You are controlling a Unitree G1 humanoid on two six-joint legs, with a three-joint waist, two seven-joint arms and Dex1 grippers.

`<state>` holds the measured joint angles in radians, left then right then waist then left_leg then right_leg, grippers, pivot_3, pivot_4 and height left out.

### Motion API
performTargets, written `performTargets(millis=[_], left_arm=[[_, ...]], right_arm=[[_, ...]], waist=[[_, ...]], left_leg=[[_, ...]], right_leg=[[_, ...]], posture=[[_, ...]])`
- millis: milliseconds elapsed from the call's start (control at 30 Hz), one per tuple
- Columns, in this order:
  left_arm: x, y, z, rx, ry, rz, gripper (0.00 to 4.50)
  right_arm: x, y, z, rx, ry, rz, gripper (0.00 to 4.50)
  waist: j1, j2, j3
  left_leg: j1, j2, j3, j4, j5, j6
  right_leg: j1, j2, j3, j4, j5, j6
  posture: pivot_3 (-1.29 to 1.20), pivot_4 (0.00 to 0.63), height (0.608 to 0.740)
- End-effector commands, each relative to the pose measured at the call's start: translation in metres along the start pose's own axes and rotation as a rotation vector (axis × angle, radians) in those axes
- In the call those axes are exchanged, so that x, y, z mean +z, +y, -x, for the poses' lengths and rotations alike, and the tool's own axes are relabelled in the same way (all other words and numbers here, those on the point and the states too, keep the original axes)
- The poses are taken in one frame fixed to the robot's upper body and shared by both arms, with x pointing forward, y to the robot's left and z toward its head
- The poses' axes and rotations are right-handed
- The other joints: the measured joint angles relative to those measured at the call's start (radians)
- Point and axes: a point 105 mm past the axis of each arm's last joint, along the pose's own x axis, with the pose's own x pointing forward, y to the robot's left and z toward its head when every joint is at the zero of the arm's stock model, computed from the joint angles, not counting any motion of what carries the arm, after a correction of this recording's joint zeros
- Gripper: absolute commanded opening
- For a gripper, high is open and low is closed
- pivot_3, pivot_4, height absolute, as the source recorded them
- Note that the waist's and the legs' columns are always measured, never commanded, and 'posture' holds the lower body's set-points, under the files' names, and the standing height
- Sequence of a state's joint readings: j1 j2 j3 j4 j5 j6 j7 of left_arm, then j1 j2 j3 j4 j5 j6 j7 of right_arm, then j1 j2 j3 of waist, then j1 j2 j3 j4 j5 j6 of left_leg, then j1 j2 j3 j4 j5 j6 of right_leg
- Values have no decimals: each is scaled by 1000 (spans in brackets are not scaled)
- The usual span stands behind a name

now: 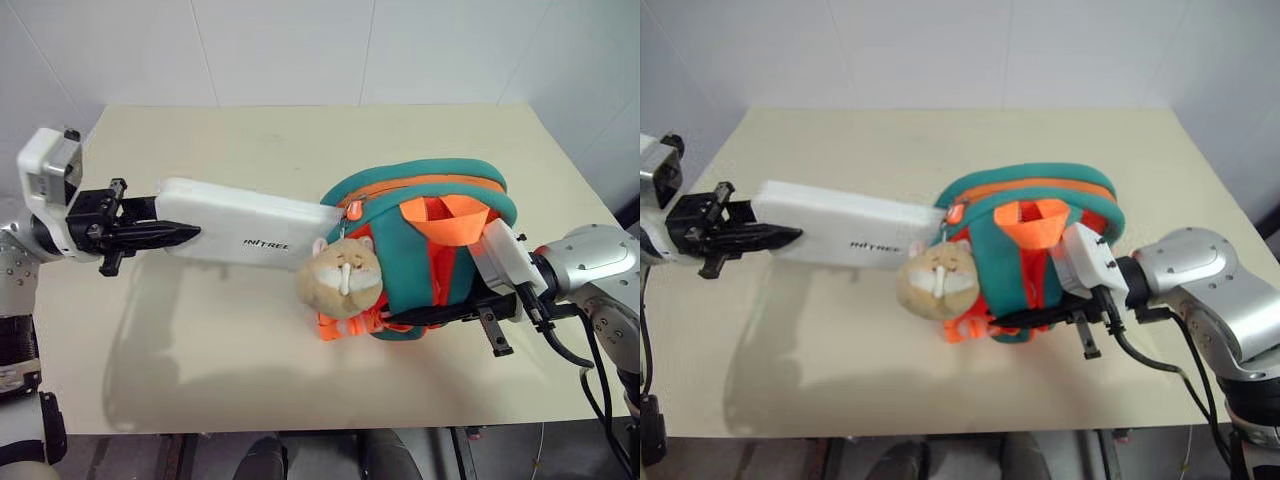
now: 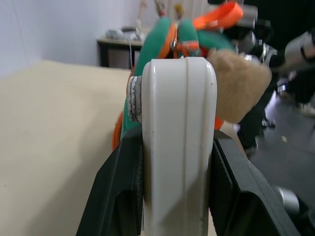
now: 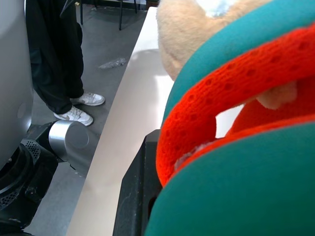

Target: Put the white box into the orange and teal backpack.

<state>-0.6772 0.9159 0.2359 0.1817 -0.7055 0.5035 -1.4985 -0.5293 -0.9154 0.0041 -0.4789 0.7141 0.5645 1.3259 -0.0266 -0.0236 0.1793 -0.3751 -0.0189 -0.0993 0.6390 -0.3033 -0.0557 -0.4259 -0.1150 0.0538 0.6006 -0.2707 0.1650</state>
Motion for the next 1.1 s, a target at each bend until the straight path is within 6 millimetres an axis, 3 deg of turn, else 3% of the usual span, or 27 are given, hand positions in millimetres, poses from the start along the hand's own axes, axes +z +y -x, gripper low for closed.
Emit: performTargets(millis=[33,233,667,1100], left_arm=[[2,8,-17,-19,46,-73,1303],[-2,21,-55,-12,53,-104,1302],[-20,24,-139,-8,-20,-84,1302],[-16,42,-177,50,3,-106,1301]], right_arm=[[7,-2,-2,-10,-16,57,548],[7,-3,-5,-20,-24,56,548],[3,-3,-8,-48,-32,46,548],[4,-6,-14,-58,-50,48,548]], waist=[[2,0,0],[1,0,0],[2,0,0],[26,0,0]], left_leg=[[0,0,0,1,0,0],[-1,0,0,7,-3,4],[0,0,0,9,-3,5],[0,-1,0,10,-3,5]], right_leg=[[0,0,0,0,0,0],[2,0,0,2,0,0],[2,0,0,3,0,1],[3,0,0,3,0,1]], posture=[[0,150,740],[0,150,740],[0,150,740],[0,150,740]])
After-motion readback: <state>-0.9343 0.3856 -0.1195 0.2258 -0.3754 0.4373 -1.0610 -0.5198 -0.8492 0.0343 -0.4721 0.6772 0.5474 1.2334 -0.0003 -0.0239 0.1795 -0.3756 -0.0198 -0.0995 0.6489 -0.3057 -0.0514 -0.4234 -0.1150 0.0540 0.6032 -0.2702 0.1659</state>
